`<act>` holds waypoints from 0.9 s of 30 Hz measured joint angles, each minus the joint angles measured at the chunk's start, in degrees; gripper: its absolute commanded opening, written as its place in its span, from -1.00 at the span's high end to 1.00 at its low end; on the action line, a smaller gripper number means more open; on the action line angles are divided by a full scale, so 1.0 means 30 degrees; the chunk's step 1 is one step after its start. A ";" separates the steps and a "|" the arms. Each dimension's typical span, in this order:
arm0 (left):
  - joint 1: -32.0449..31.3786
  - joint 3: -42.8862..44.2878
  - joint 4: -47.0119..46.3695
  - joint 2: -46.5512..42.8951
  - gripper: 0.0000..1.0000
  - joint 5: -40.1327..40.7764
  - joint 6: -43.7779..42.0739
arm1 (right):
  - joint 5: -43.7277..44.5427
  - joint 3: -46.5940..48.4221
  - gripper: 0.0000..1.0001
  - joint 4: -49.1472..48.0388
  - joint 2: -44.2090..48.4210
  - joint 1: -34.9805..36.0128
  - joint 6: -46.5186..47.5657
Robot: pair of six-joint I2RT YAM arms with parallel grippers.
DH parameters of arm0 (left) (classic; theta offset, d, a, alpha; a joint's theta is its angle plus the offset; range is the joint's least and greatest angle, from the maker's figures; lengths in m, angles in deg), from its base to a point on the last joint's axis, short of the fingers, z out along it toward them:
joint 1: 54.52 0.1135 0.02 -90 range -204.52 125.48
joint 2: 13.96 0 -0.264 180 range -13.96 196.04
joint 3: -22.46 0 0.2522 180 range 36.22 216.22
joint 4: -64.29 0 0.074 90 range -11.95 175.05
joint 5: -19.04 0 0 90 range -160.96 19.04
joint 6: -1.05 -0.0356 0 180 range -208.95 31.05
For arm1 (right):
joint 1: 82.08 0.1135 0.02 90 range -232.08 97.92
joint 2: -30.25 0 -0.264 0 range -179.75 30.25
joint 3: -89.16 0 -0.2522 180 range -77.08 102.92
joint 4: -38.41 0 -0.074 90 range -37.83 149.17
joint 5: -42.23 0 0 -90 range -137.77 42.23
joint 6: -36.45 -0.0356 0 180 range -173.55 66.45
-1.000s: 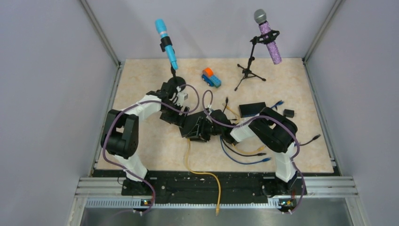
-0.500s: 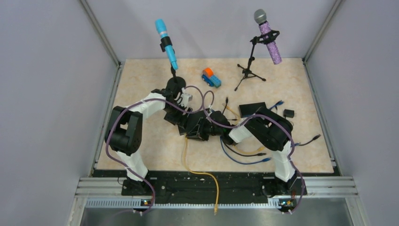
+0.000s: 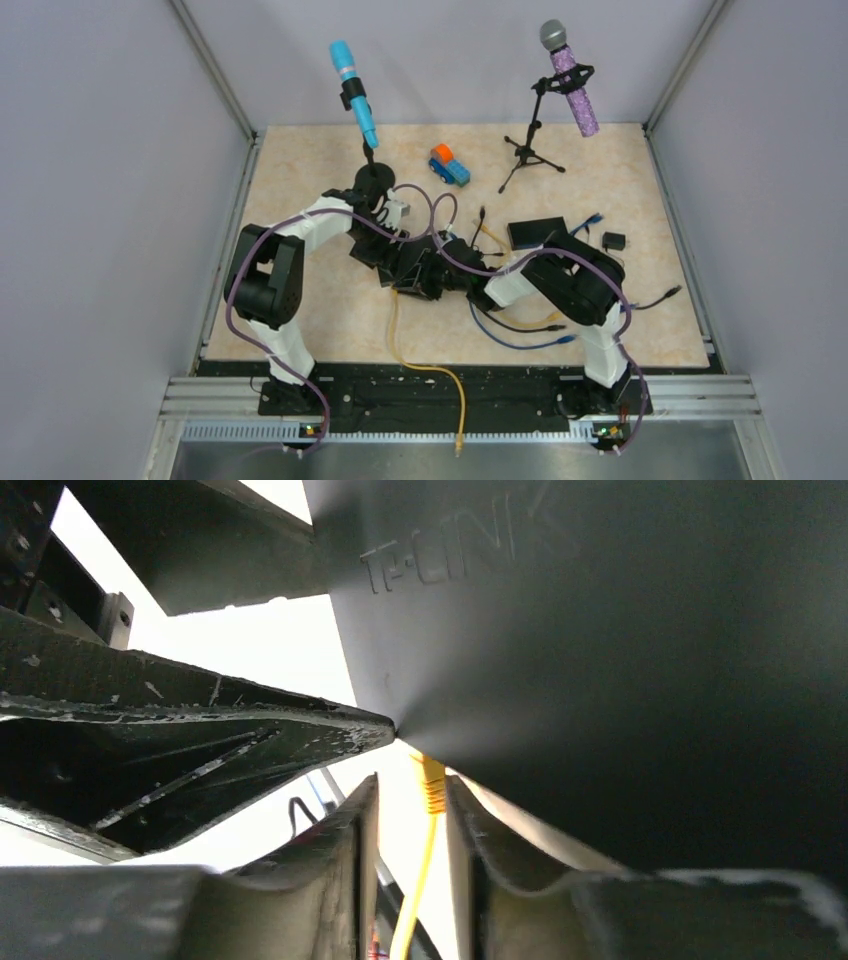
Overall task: Pull the plug from the switch port
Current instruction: Pull the connector from the switch port.
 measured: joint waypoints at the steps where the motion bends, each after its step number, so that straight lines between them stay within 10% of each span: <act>1: 0.0007 0.0029 0.0058 0.0058 -0.48 -0.0109 0.0015 | 0.0262 0.0000 0.17 0.0029 0.0211 0.0124 -0.0051; 12: 0.0131 0.0459 0.0619 0.0488 -0.43 -0.0488 0.0160 | 0.2783 -0.0102 0.35 0.0780 0.0619 0.2149 -0.0823; 16: 0.0131 0.0459 0.0714 0.0481 -0.42 -0.0488 0.0146 | 0.3759 -0.0117 1.00 0.0998 0.0605 0.2142 -0.1158; 27: 0.0109 0.0459 0.0838 0.0495 -0.41 -0.0408 0.0379 | 0.3249 -0.0131 1.00 0.1617 0.0714 0.1989 -0.0823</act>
